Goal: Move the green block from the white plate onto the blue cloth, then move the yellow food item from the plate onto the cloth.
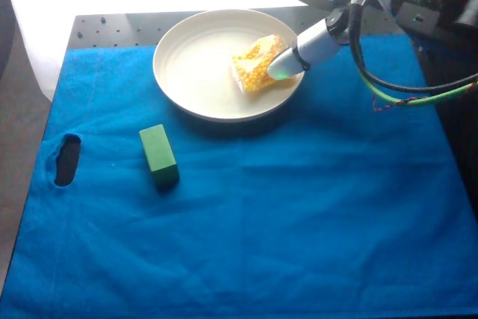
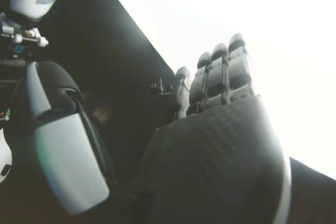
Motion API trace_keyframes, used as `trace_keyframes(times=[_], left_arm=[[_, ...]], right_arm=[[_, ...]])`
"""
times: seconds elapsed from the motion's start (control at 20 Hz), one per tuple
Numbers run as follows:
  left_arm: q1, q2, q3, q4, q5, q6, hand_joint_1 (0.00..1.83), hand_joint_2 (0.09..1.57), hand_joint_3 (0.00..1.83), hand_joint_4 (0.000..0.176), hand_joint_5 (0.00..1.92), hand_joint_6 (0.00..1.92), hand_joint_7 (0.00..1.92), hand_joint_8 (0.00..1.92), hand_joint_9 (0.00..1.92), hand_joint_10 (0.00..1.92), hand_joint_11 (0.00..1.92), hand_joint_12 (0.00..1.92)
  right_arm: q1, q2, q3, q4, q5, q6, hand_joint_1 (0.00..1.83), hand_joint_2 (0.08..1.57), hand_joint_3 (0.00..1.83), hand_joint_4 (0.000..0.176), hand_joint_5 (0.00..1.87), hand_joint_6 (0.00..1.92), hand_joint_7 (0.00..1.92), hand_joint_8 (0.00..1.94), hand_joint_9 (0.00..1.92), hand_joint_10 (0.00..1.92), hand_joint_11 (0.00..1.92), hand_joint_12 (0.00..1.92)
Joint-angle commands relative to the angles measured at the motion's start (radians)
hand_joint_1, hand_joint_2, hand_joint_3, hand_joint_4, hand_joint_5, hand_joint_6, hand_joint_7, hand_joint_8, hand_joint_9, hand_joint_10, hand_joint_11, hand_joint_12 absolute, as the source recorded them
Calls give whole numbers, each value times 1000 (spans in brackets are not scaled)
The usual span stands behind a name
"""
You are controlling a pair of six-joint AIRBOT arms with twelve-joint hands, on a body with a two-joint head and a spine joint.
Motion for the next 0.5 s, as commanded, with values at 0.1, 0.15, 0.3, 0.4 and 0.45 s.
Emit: trace_keyframes(times=[0.1, 0.15, 0.3, 0.4, 0.45], left_arm=[[-32, -6, -9, -9, -107, 0, 801, 751, 0, 113, 0, 0, 56, 10, 34, 7, 96, 44], [-34, -6, -9, -9, -108, 0, 792, 756, 0, 114, 0, 0, 55, 8, 36, 7, 92, 43], [-36, -7, -11, -10, -108, -1, 781, 752, 0, 112, 0, 0, 91, 16, 70, 16, 99, 49], [-38, -8, -12, -11, -108, -1, 781, 756, 0, 108, 0, 0, 83, 9, 73, 14, 90, 47], [-39, -8, -13, -11, -109, -1, 783, 762, 1, 110, 0, 0, 81, 7, 74, 13, 88, 47]], right_arm=[[4, -13, 8, 25, 85, 0, 522, 804, 0, 92, 142, 2, 387, 3, 148, 1, 0, 12], [4, -17, 10, 25, 85, 0, 530, 804, 0, 98, 152, 5, 391, 3, 144, 0, 0, 2], [3, -29, 11, 25, 86, 0, 501, 795, 0, 73, 177, 1, 438, 1, 238, 9, 116, 80], [1, -36, 15, 25, 86, 0, 490, 798, 0, 81, 197, 0, 476, 1, 275, 2, 8, 415], [-2, -42, 21, 25, 86, 0, 487, 793, 0, 82, 197, 0, 480, 1, 282, 3, 1, 471]])
